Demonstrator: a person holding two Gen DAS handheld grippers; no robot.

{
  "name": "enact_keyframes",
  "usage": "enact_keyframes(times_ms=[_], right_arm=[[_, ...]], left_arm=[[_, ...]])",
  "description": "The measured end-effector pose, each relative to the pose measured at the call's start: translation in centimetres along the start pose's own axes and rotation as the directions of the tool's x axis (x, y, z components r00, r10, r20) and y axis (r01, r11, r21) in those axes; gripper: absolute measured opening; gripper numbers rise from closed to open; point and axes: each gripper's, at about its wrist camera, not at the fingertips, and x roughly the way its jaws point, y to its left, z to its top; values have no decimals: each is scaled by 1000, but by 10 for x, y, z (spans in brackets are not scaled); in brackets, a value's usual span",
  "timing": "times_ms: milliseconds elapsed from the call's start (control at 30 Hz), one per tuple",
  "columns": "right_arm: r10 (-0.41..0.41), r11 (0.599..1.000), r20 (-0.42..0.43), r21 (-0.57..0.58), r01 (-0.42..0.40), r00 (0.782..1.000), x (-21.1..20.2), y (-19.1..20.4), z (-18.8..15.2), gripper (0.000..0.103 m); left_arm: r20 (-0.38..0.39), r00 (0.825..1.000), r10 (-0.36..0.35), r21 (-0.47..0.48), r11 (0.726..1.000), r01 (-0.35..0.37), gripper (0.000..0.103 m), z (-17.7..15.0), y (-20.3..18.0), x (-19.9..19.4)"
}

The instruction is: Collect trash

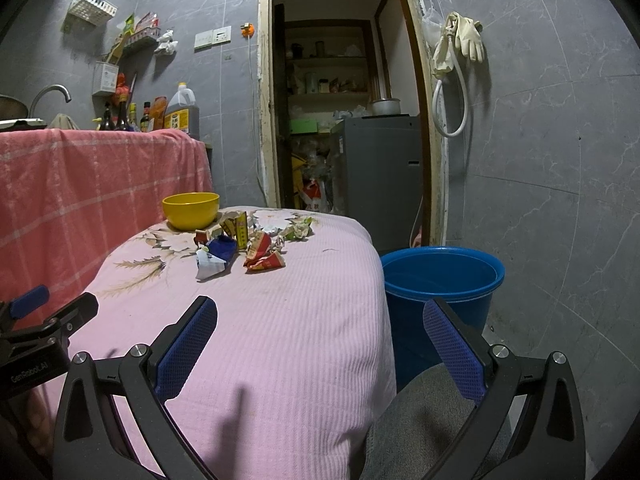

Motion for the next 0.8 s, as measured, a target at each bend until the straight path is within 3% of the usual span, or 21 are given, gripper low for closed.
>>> enact_keyframes(times_ms=[800], right_arm=[[0,1000,-2,0,0,1000,1,0,-1,103]], left_arm=[[0,1000,0,2,1000,0,101,0,0,0]])
